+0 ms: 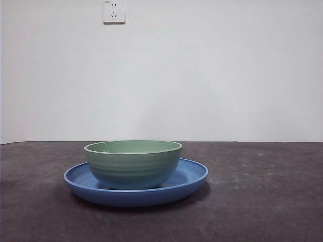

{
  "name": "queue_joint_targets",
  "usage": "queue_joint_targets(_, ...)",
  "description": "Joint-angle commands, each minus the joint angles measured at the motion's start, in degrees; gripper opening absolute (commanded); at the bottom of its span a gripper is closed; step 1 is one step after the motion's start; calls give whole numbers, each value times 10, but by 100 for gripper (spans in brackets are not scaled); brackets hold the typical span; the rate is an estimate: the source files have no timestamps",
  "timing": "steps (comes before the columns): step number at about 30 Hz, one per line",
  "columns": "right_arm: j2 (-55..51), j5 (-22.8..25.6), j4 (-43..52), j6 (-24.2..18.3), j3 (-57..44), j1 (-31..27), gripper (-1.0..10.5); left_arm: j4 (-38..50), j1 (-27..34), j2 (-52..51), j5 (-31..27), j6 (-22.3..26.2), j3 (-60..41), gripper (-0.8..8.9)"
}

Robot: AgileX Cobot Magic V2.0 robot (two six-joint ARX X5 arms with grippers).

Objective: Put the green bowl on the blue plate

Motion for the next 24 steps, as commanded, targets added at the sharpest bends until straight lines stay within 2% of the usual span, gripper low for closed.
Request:
queue_joint_targets(1,3,0,6,-5,8,3,37,16,10,-47,-58,-51,-70,30)
queue_joint_targets(4,3,0,6,-5,8,3,37,12,15,-85,-106,-81,-103,30)
queue_joint_targets(10,3,0,6,-5,8,3,37,-45,16,-139,-107,-73,-127,30)
queue_joint_targets(16,3,0,6,-5,8,3,37,-116,16,-139,-107,-73,-130,30)
queue_joint_targets(24,3,0,6,-5,8,3,37,-99,15,-138,-106,-74,-130,30)
